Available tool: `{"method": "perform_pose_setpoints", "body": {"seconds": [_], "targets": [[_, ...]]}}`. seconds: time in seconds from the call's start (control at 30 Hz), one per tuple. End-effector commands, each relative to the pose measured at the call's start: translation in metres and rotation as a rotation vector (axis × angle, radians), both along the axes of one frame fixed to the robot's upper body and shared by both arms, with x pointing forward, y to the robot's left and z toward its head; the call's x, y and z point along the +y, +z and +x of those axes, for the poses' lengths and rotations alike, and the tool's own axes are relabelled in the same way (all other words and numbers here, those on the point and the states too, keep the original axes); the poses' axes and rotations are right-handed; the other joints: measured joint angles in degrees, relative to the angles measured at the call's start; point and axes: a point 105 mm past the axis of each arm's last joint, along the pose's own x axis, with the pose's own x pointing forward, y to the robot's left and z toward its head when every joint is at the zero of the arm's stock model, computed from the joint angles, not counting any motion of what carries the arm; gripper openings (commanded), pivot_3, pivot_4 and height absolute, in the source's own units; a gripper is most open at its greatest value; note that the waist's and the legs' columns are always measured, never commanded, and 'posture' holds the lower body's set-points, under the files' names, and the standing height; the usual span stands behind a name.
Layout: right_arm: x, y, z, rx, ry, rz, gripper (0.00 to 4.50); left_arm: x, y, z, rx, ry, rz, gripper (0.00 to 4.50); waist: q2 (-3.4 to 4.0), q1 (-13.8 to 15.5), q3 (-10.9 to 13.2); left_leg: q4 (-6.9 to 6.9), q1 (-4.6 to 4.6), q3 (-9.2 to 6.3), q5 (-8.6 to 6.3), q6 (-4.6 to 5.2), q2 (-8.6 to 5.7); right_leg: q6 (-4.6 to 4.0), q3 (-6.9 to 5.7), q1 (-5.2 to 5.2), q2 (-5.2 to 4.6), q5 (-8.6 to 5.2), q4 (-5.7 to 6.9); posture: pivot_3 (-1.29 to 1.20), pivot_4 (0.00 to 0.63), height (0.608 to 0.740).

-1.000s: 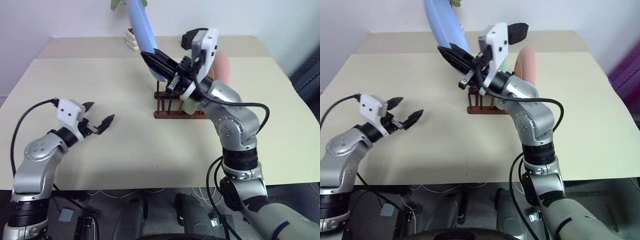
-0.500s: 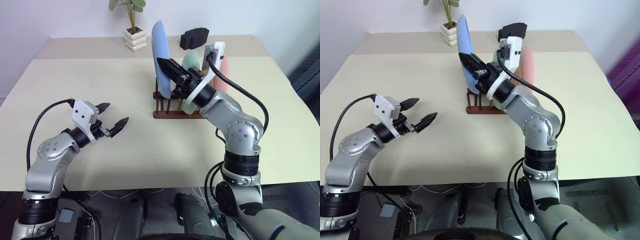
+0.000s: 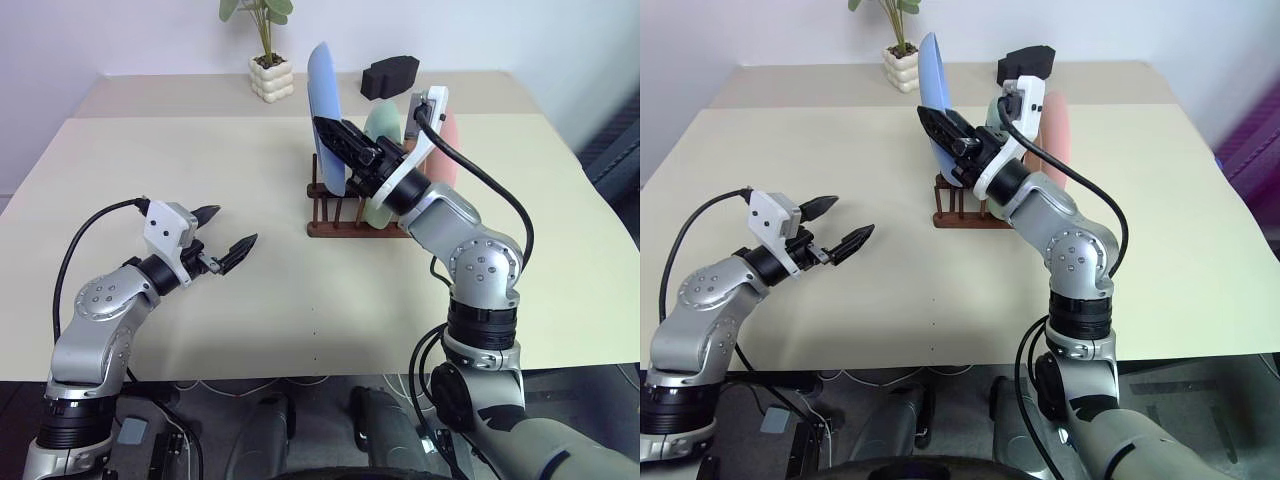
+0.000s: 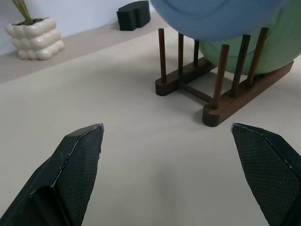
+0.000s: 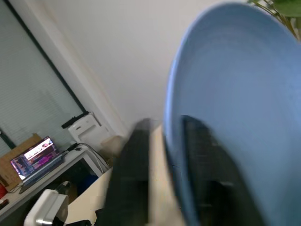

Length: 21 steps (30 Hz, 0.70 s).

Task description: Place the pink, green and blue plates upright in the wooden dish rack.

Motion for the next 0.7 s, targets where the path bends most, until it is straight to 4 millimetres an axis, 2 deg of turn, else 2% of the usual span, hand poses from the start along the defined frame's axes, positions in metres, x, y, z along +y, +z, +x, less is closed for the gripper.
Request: {"method": "perform_pose_setpoints", "body": {"seconds": [0.03,0.13,0.57,0.63,0.7], "targets": [[-0.0016,0.0088,-0.0034,-0.024,0.005,0.025,3.04,-0.0033,0.0105,-0.0024,-0.058,-0.009,0.01,4.5,0.0,-0.01,0.0,0.0,0.0,0.0,0.0,0.0,0.0,0.0,0.0,0.0,0.0,0.0,0.0,0.0,0.15,0.731],[-0.0018,0.009,-0.0033,-0.025,0.003,0.024,4.47,-0.0037,0.0104,-0.0019,-0.058,-0.01,0.01,4.5,0.0,-0.01,0.0,0.0,0.0,0.0,0.0,0.0,0.0,0.0,0.0,0.0,0.0,0.0,0.0,0.0,0.15,0.731],[-0.0009,0.0119,-0.0054,-0.045,0.008,0.014,4.47,-0.002,0.0081,-0.0009,-0.058,-0.004,0.013,4.5,0.0,0.0,0.0,0.0,0.0,0.0,0.0,0.0,0.01,0.0,0.0,0.0,0.01,0.0,-0.01,0.0,0.15,0.731],[-0.0005,0.0119,-0.005,-0.043,0.009,0.014,3.95,-0.0018,0.0081,-0.0007,-0.058,-0.003,0.013,4.5,0.0,-0.01,0.0,0.0,0.0,0.01,0.0,0.0,0.01,0.0,0.0,0.0,0.01,0.0,0.0,0.0,0.15,0.731],[-0.0005,0.0112,-0.0037,-0.036,0.006,0.017,3.11,-0.0017,0.008,-0.0004,-0.058,-0.002,0.014,4.5,0.0,-0.01,0.0,0.0,0.0,0.0,0.0,0.0,0.01,0.0,0.0,0.0,0.01,0.0,-0.01,0.0,0.15,0.731]]}}
